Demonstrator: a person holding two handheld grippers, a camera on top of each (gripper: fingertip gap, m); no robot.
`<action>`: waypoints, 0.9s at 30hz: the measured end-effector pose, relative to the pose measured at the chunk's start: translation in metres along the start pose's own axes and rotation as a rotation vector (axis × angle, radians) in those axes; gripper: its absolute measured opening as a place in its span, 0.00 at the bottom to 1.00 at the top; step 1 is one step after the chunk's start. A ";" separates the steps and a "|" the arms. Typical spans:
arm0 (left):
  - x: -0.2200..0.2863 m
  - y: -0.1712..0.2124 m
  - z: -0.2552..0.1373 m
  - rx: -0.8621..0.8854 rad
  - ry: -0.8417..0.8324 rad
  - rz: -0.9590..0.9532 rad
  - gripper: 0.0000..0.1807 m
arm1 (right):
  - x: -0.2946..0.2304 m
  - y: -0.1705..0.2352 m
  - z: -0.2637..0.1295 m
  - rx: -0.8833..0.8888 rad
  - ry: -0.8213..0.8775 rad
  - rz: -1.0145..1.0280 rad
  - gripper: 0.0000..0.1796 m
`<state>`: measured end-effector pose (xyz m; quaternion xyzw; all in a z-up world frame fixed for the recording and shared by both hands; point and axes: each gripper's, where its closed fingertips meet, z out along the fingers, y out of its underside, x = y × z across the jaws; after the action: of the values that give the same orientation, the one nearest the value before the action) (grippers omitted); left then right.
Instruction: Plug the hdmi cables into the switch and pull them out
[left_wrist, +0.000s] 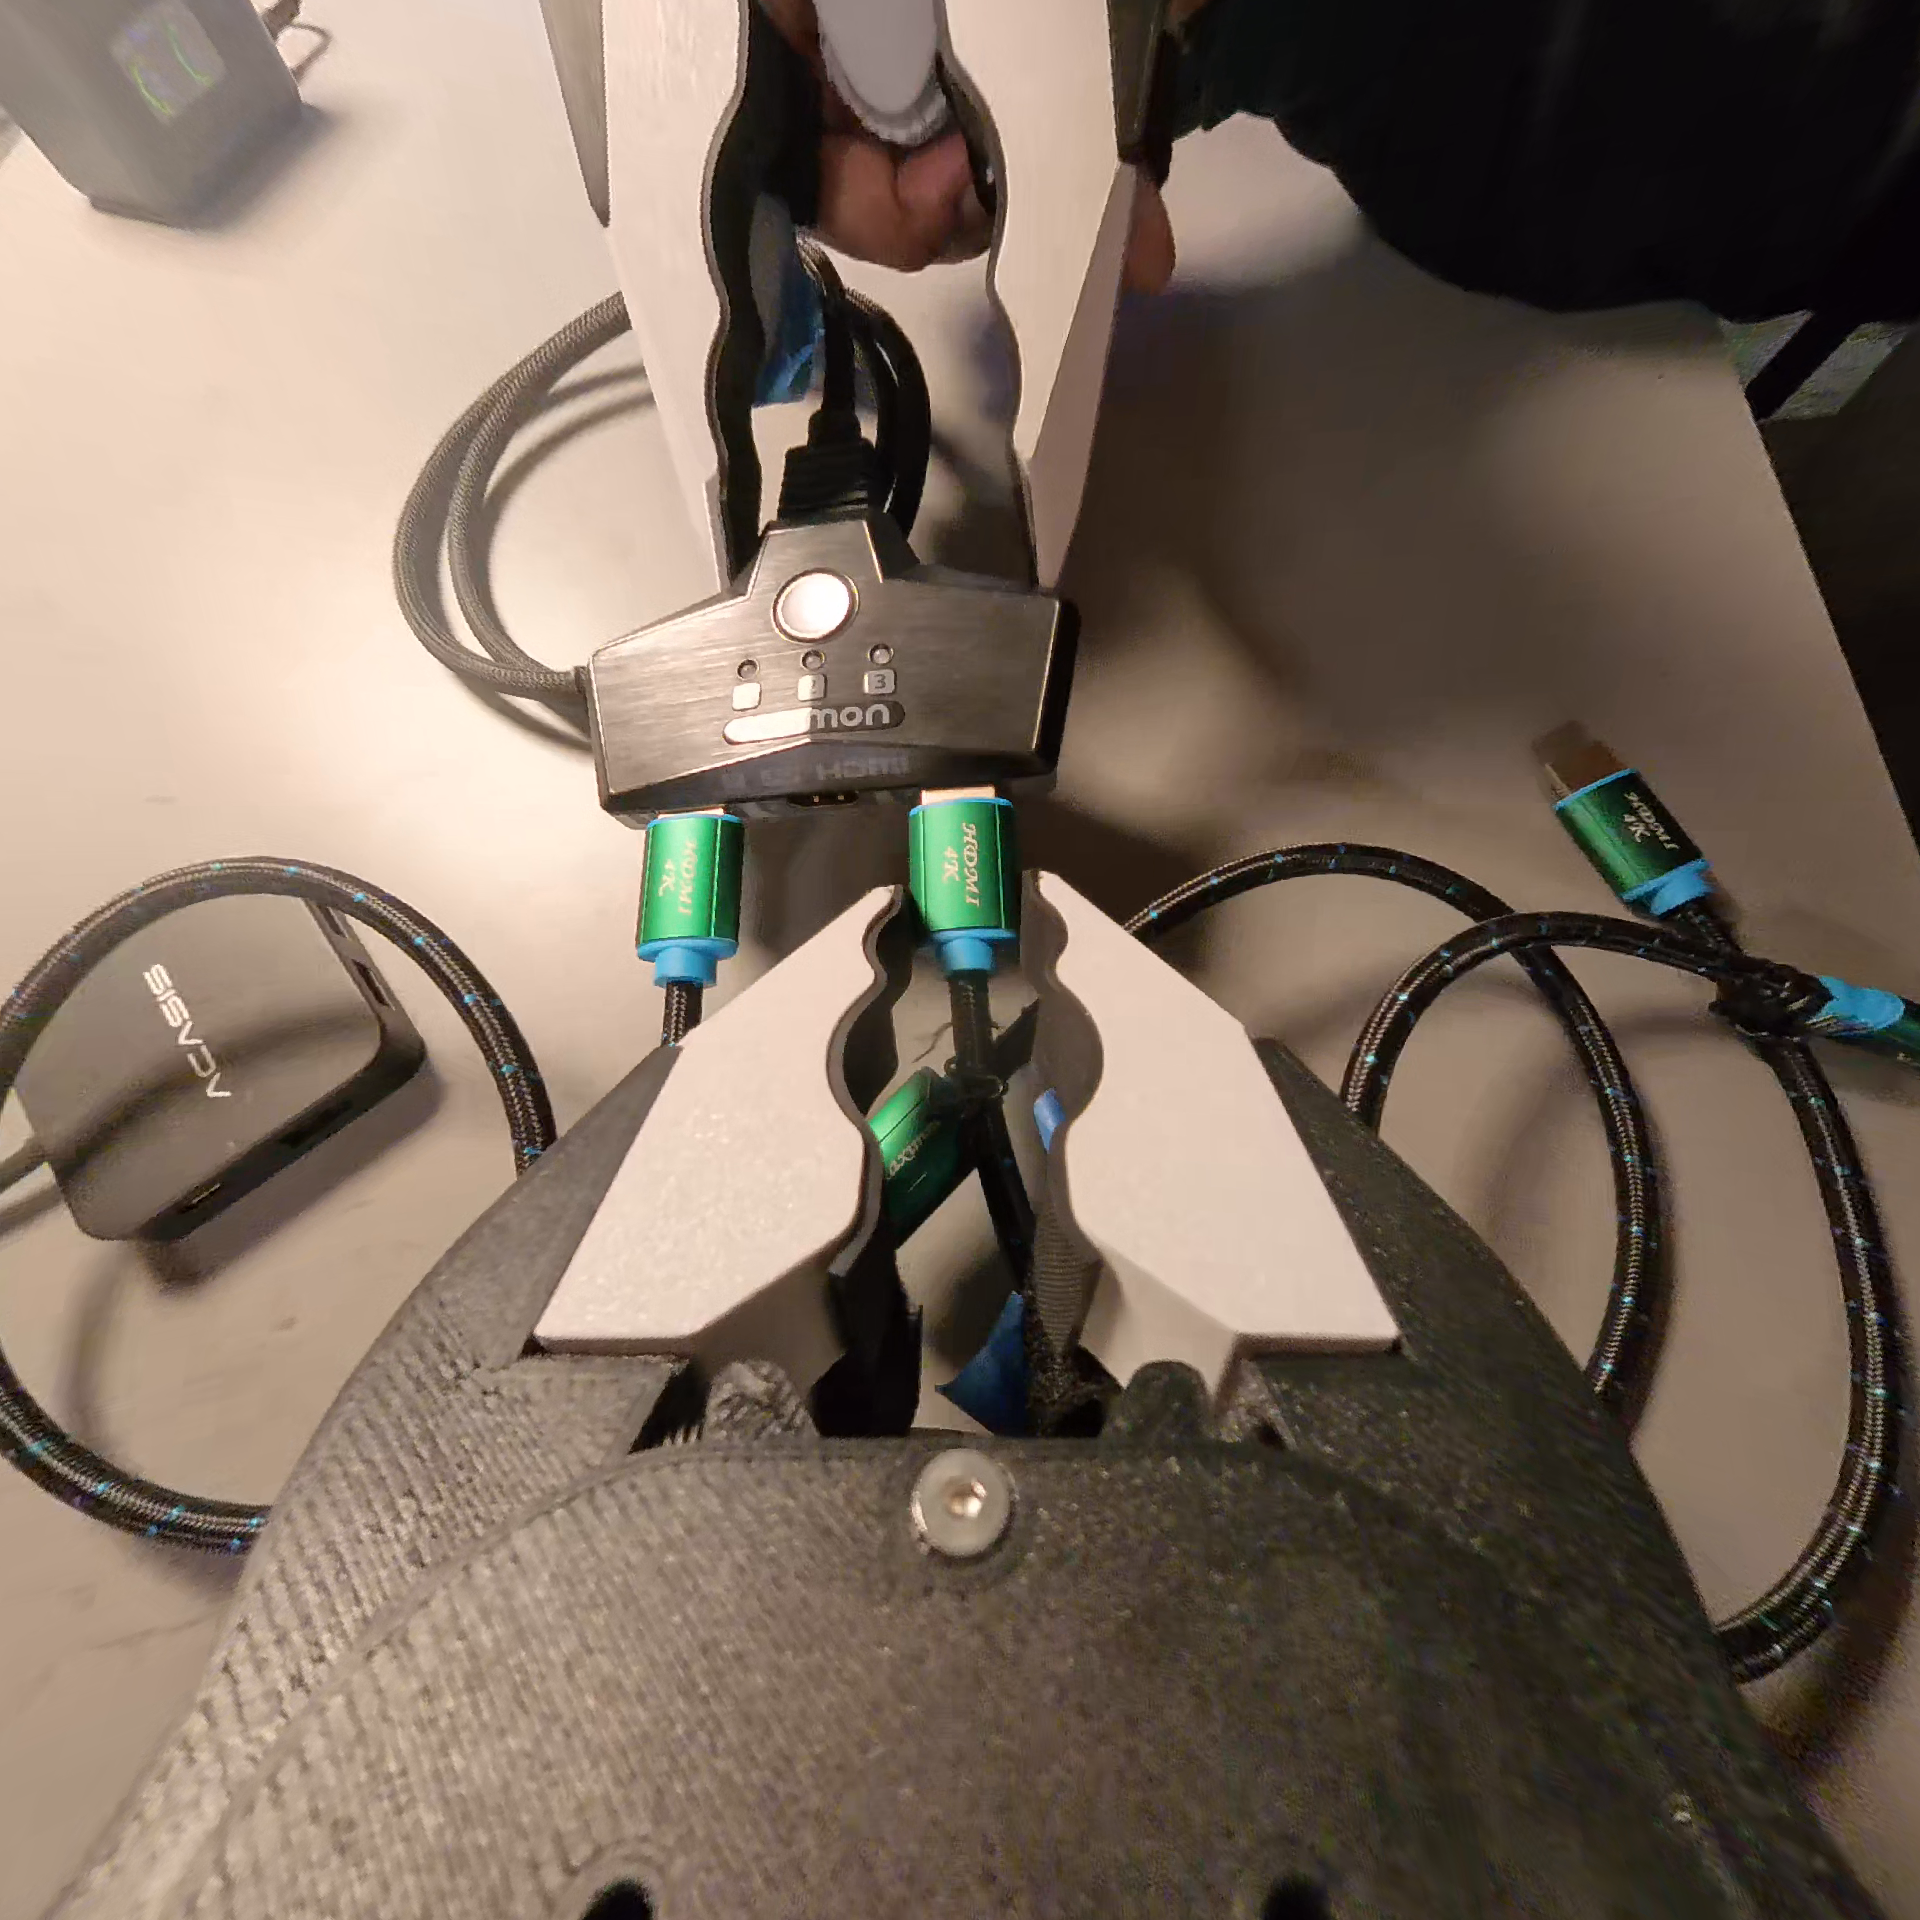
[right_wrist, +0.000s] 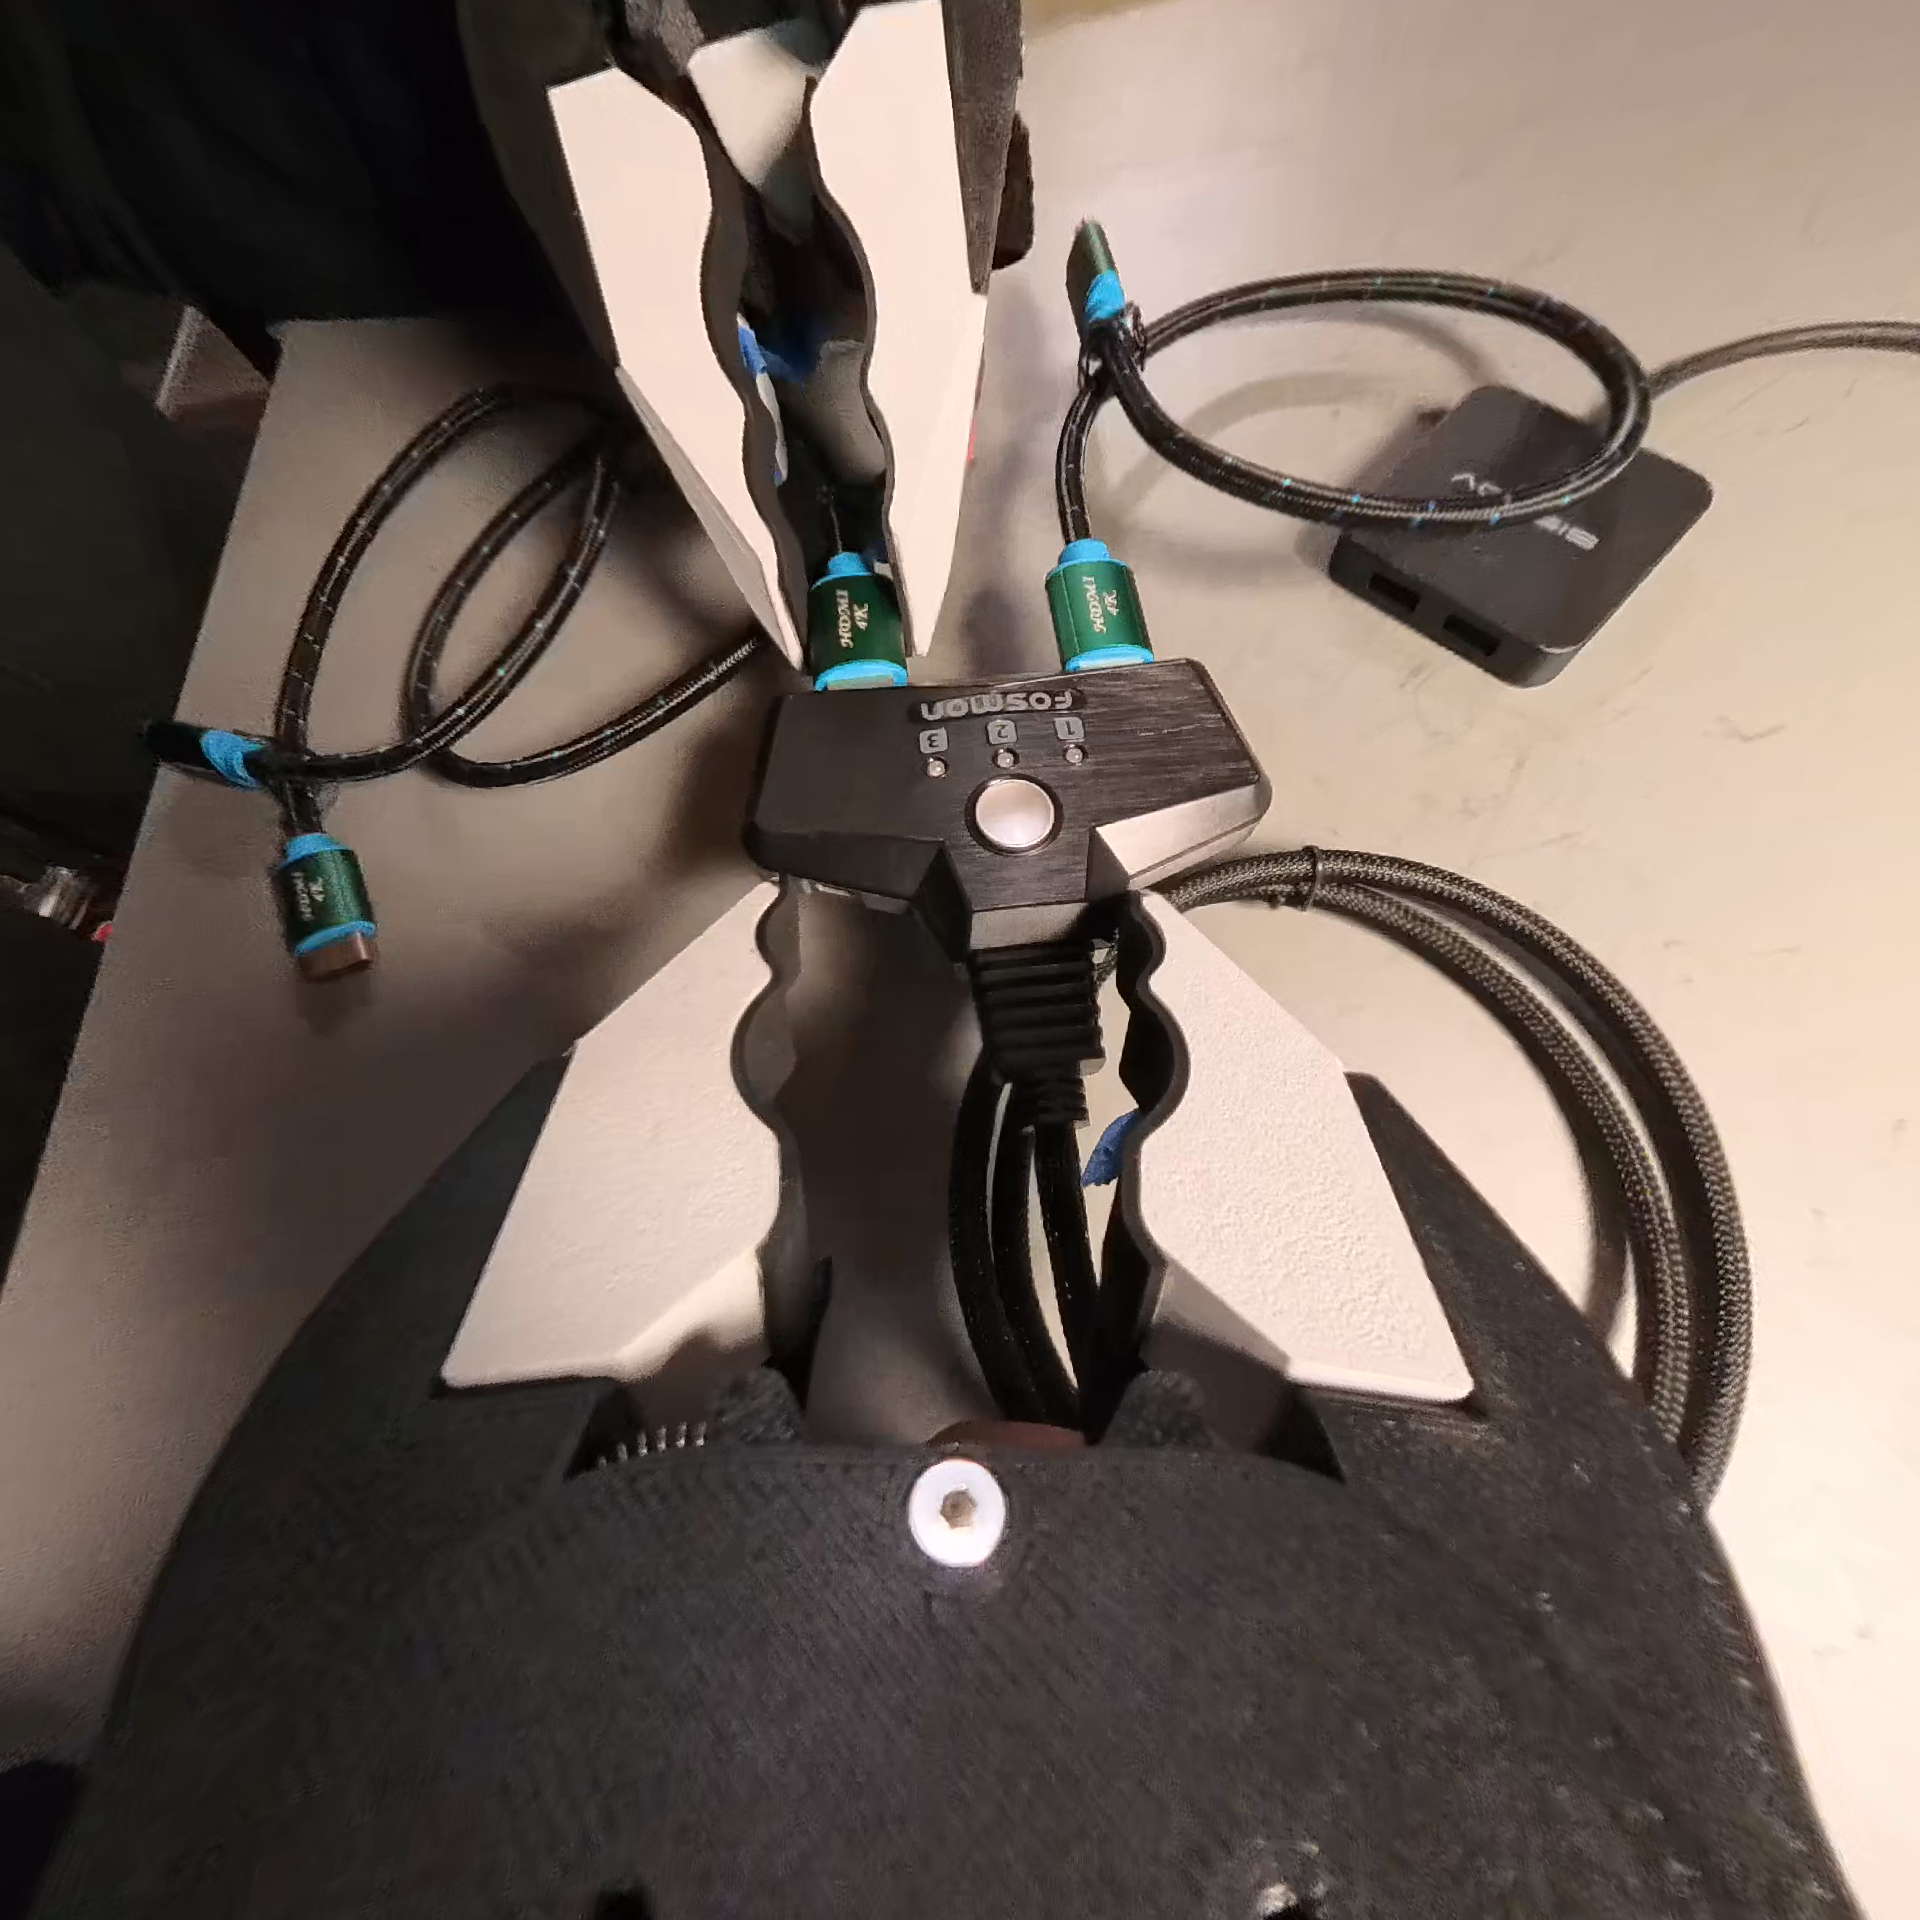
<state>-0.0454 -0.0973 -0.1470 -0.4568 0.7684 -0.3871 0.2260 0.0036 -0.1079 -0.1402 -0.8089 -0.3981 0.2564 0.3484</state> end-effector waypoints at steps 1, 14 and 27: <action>0.001 -0.001 0.000 0.000 0.000 0.010 0.10 | -0.001 -0.001 0.000 0.002 -0.005 -0.009 0.35; 0.001 -0.006 0.002 0.024 -0.022 0.030 0.10 | 0.000 -0.005 0.008 0.020 -0.007 -0.004 0.35; -0.022 -0.017 -0.004 0.084 -0.152 -0.001 0.10 | 0.025 -0.002 0.008 -0.059 0.274 -0.308 0.42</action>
<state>-0.0290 -0.0807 -0.1310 -0.4755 0.7317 -0.3835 0.3024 0.0108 -0.0835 -0.1469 -0.7757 -0.4732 0.0759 0.4105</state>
